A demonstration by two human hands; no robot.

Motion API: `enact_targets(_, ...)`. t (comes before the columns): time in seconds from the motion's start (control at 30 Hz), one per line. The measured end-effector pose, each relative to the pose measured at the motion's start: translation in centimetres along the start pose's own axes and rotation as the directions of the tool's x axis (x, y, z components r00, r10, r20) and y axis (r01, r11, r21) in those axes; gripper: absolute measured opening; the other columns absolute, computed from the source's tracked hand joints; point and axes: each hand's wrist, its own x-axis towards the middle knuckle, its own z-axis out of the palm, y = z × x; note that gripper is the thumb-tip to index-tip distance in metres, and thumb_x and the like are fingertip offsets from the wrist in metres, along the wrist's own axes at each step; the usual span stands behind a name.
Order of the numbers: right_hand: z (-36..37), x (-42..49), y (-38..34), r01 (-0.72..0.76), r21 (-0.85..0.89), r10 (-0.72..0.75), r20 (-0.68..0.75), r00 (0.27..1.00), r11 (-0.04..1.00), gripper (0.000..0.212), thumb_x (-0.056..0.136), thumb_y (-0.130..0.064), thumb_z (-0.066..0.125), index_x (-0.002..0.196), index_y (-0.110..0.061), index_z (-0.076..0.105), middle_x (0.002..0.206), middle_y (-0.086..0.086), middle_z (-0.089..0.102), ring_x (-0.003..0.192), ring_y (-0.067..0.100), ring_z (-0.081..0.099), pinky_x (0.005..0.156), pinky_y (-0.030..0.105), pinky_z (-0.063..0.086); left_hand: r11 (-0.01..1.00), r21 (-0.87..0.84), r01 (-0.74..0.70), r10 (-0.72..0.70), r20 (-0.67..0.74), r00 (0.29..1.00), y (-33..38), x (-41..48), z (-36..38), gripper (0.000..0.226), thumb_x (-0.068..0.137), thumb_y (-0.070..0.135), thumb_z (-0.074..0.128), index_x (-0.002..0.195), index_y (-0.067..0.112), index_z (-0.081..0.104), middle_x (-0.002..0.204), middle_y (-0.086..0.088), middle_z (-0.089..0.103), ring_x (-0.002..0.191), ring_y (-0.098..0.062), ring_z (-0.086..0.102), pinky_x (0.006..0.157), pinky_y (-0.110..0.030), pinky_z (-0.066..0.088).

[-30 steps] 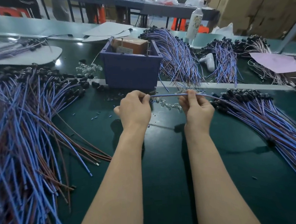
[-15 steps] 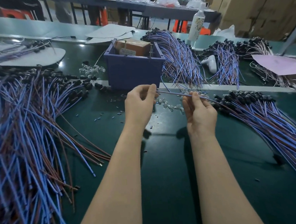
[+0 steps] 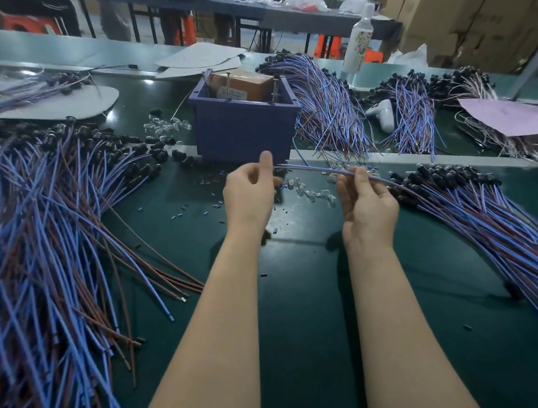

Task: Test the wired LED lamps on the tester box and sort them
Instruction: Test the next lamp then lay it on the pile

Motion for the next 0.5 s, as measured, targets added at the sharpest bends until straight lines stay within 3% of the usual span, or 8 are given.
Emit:
enact_targets(0.2,0.1,-0.1,0.2,-0.011,-0.027,0.012,0.025,1.0,1.0,0.019,0.093,-0.008,0.056,0.075,-0.007,0.061,0.055,-0.005,0.066,0.056,0.005,0.065,0.063,0.017,0.057,1.0,-0.004,-0.023,0.023,0.03,0.999,0.2,-0.1,-0.1,0.027,0.095,0.023,0.055,0.07,0.016,0.061,0.059,0.007,0.06,0.054,-0.004,0.05,0.069,-0.028,0.047)
enact_targets(0.27,0.3,-0.3,0.3,-0.035,-0.007,0.036,0.034,0.999,0.999,0.018,0.093,-0.008,0.057,0.075,-0.007,0.062,0.056,-0.004,0.066,0.057,0.007,0.065,0.062,0.017,0.057,0.981,-0.183,0.06,-0.061,-0.001,0.998,0.4,-0.2,0.0,0.027,0.096,0.021,0.055,0.071,0.014,0.061,0.056,0.009,0.061,0.048,0.0,0.05,0.06,-0.021,0.047)
enact_targets(0.37,1.0,-0.7,0.6,-0.138,0.138,0.133,0.05,0.99,0.981,0.018,0.092,-0.006,0.056,0.075,-0.007,0.06,0.055,-0.002,0.067,0.054,0.008,0.066,0.057,0.017,0.056,0.871,-0.451,0.196,-0.159,0.119,0.98,1.0,-0.4,0.4,0.019,0.094,0.024,0.057,0.082,0.012,0.064,0.067,0.006,0.066,0.055,0.0,0.056,0.061,-0.017,0.051)
enact_targets(0.43,1.8,-1.1,1.2,-0.23,0.23,0.222,0.059,0.973,0.946,0.016,0.092,-0.003,0.055,0.076,-0.004,0.059,0.054,0.001,0.067,0.05,0.01,0.066,0.055,0.017,0.056,0.904,-0.372,0.212,-0.14,0.21,0.968,0.9,-0.8,1.0,0.014,0.092,0.024,0.06,0.092,0.011,0.064,0.076,0.004,0.065,0.062,-0.001,0.056,0.064,-0.017,0.051)
enact_targets(0.5,2.5,-1.5,1.9,-0.307,0.267,0.296,0.083,0.952,0.913,0.014,0.092,-0.002,0.054,0.079,-0.001,0.058,0.054,0.005,0.066,0.048,0.011,0.065,0.054,0.016,0.056,0.957,-0.252,0.145,-0.098,0.191,0.977,0.8,-1.1,1.7,0.01,0.091,0.02,0.062,0.093,0.01,0.063,0.077,0.003,0.062,0.066,-0.004,0.055,0.064,-0.018,0.049)
